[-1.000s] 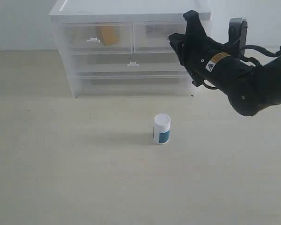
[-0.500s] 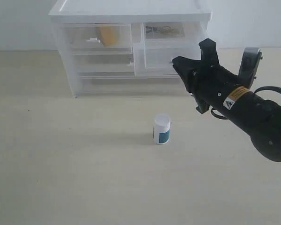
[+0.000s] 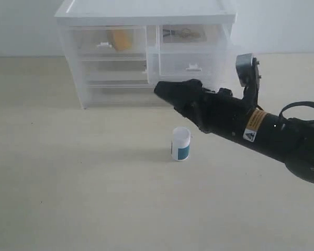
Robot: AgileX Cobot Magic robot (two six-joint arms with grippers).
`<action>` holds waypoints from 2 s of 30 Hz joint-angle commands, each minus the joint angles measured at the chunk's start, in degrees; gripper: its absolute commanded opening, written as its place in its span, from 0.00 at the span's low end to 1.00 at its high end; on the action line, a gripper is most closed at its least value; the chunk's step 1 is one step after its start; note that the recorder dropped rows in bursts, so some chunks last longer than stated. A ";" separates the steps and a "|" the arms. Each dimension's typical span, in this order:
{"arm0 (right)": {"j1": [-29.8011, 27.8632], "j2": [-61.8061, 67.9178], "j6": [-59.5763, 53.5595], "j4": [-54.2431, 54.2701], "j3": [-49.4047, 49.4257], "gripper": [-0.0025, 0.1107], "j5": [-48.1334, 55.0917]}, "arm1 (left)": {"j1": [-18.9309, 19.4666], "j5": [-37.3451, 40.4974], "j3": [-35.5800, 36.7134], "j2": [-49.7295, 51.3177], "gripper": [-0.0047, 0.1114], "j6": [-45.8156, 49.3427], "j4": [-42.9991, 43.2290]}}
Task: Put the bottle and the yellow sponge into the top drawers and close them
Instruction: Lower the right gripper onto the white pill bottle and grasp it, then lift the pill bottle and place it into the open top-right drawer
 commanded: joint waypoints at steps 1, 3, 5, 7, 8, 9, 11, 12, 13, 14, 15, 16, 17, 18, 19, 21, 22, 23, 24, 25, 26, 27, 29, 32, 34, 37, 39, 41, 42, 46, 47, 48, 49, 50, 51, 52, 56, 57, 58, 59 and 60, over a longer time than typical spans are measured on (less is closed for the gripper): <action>-0.12 -0.61 -11.61 -1.81 1.88 0.73 2.69 | -0.13 -0.46 0.19 0.22 0.07 -0.20 0.14; -0.12 -0.61 -16.05 -1.74 2.28 0.71 6.06 | -0.13 -0.46 0.19 0.22 0.07 -0.20 0.14; -0.12 -0.61 -21.00 -1.74 2.53 0.70 8.90 | -0.13 -0.46 0.19 0.22 0.07 -0.20 0.14; -0.12 -0.61 -25.24 -1.17 2.53 0.70 10.11 | -0.13 -0.46 0.19 0.22 0.07 -0.20 0.14; -0.12 -0.61 -26.93 0.11 2.53 0.70 10.75 | -0.13 -0.46 0.19 0.22 0.07 -0.20 0.14; -0.12 -0.61 -29.11 1.71 2.53 0.70 11.50 | -0.13 -0.46 0.19 0.22 0.07 -0.20 0.14; -0.12 -0.61 -35.12 3.95 2.39 0.70 14.25 | -0.13 -0.46 0.19 0.22 0.07 -0.20 0.14; -0.01 -0.61 -37.17 4.08 2.02 0.70 16.76 | -0.13 -0.46 0.19 0.22 0.07 -0.20 0.14; -0.01 -0.61 -37.91 3.86 1.73 0.70 18.93 | -0.13 -0.46 0.19 0.22 0.07 -0.20 0.14; 0.38 -0.47 -38.34 3.59 1.41 0.70 21.20 | -0.13 -0.46 0.19 0.22 0.07 -0.20 0.14; 0.76 -0.35 -39.16 3.05 1.02 0.70 22.73 | -0.13 -0.46 0.19 0.22 0.07 -0.20 0.14; 1.21 -0.21 -40.60 3.00 0.73 0.70 23.25 | -0.13 -0.46 0.19 0.22 0.07 -0.20 0.14; 1.75 0.02 -42.32 3.00 0.42 0.70 23.70 | -0.13 -0.46 0.19 0.22 0.07 -0.20 0.14; 2.32 0.45 -43.95 3.32 -0.22 0.70 23.70 | -0.13 -0.46 0.19 0.22 0.07 -0.20 0.14; 2.85 0.90 -45.15 3.48 -1.01 0.70 24.32 | -0.13 -0.46 0.19 0.22 0.07 -0.20 0.14; 2.86 2.32 -45.83 3.89 -2.95 0.67 26.92 | -0.13 -0.46 0.19 0.22 0.07 -0.20 0.14; 2.86 3.02 -45.77 3.73 -3.67 0.62 28.10 | -0.13 -0.46 0.19 0.22 0.07 -0.20 0.14; 2.86 3.51 -46.05 3.76 -4.36 0.50 30.12 | -0.13 -0.46 0.19 0.22 0.07 -0.20 0.14; 2.86 3.53 -46.17 4.00 -4.68 0.41 31.19 | -0.13 -0.46 0.19 0.22 0.07 -0.20 0.14; 2.86 3.53 -45.78 4.39 -4.68 0.27 31.90 | -0.13 -0.46 0.19 0.22 0.07 -0.20 0.14; 2.86 3.07 -44.46 4.09 -4.53 0.12 32.28 | -0.13 -0.46 0.19 0.22 0.07 -0.20 0.14; 2.86 2.23 -42.57 3.46 -4.02 0.02 32.28 | -0.13 -0.46 0.19 0.22 0.07 -0.20 0.14; 2.86 -0.62 -37.20 -0.70 -2.37 0.05 31.44 | -0.13 -0.46 0.19 0.22 0.07 -0.20 0.14; 2.86 -9.30 -24.26 -14.10 0.40 0.05 30.36 | -0.13 -0.46 0.19 0.22 0.07 -0.20 0.14; 2.86 -17.44 -13.81 -24.80 2.04 0.04 28.32 | -0.13 -0.46 0.19 0.22 0.07 -0.20 0.14; 2.86 -30.58 -7.16 -33.55 2.22 0.04 31.04 | -0.13 -0.46 0.19 0.22 0.07 -0.20 0.14; 2.86 -39.21 -7.05 -35.13 0.65 0.04 39.70 | -0.13 -0.46 0.19 0.22 0.07 -0.20 0.14; 2.96 -46.92 -7.68 -36.38 -2.23 0.04 50.05 | -0.13 -0.46 0.19 0.22 0.07 -0.20 0.14; 3.08 -49.46 -8.08 -37.52 -4.19 0.04 54.91 | -0.13 -0.46 0.19 0.22 0.07 -0.20 0.14; 5.29 -50.95 -16.17 -42.34 -11.33 0.04 62.10 | -0.13 -0.46 0.19 0.22 0.07 -0.20 0.14; 5.91 -50.02 -18.29 -43.22 -13.07 0.04 61.99 | -0.13 -0.46 0.19 0.22 0.07 -0.20 0.14; 6.96 -47.80 -22.60 -44.93 -14.88 0.04 62.29 | -0.13 -0.46 0.19 0.22 0.07 -0.20 0.14; 7.61 -46.00 -25.08 -45.71 -16.77 0.04 63.24 | -0.13 -0.46 0.19 0.22 0.07 -0.20 0.14; 8.50 -44.03 -27.49 -45.71 -18.36 0.04 65.32 | -0.13 -0.46 0.19 0.22 0.07 -0.20 0.14; 9.49 -40.77 -29.44 -45.71 -20.59 0.04 67.98 | -0.13 -0.46 0.19 0.22 0.07 -0.20 0.14; 10.62 -38.55 -31.43 -45.71 -22.04 0.04 71.31 | -0.13 -0.46 0.19 0.22 0.07 -0.20 0.14; 16.64 -29.44 -42.78 -45.71 -26.89 0.04 87.84 | -0.13 -0.46 0.19 0.22 0.07 -0.20 0.14; 18.56 -27.16 -45.85 -45.71 -27.68 0.04 91.33 | -0.13 -0.46 0.19 0.22 0.07 -0.20 0.14; 19.65 -25.78 -48.02 -46.01 -28.16 0.04 92.67 | -0.13 -0.46 0.19 0.22 0.07 -0.20 0.14; 20.62 -24.18 -50.07 -46.76 -28.42 0.04 93.40 | -0.13 -0.46 0.19 0.22 0.07 -0.20 0.14; 21.10 -22.73 -50.90 -47.70 -28.65 0.04 93.96 | -0.13 -0.46 0.19 0.22 0.07 -0.20 0.14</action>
